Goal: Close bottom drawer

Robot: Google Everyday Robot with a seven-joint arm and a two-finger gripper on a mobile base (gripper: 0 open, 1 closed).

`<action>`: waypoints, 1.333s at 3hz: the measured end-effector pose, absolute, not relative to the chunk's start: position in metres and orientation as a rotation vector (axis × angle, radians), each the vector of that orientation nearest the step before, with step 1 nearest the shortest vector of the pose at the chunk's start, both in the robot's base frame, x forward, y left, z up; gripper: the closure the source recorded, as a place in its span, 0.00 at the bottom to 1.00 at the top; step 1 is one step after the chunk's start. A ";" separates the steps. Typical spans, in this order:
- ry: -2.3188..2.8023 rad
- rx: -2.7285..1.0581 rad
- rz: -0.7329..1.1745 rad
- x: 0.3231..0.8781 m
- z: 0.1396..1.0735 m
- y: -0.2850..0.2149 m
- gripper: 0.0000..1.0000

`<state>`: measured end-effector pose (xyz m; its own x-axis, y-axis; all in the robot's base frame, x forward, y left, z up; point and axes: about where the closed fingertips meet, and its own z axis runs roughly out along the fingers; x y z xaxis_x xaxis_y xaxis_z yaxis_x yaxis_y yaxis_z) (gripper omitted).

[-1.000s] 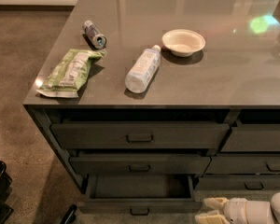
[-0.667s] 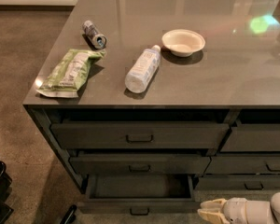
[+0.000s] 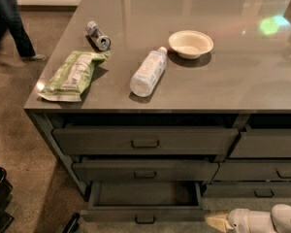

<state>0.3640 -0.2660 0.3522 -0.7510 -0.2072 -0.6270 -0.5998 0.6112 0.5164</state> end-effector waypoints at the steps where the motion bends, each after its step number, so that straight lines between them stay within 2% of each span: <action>1: 2.347 -0.524 1.103 0.383 0.287 -0.272 1.00; 3: 2.415 -0.374 1.266 0.392 0.175 -0.254 1.00; 4: 2.442 -0.364 1.262 0.406 0.148 -0.249 1.00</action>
Offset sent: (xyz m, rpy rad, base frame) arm 0.0371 0.0146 -0.2120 0.1939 0.2620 -0.0952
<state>0.4059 -0.2489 0.1476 -0.8996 -0.0592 -0.4328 -0.3872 0.5666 0.7273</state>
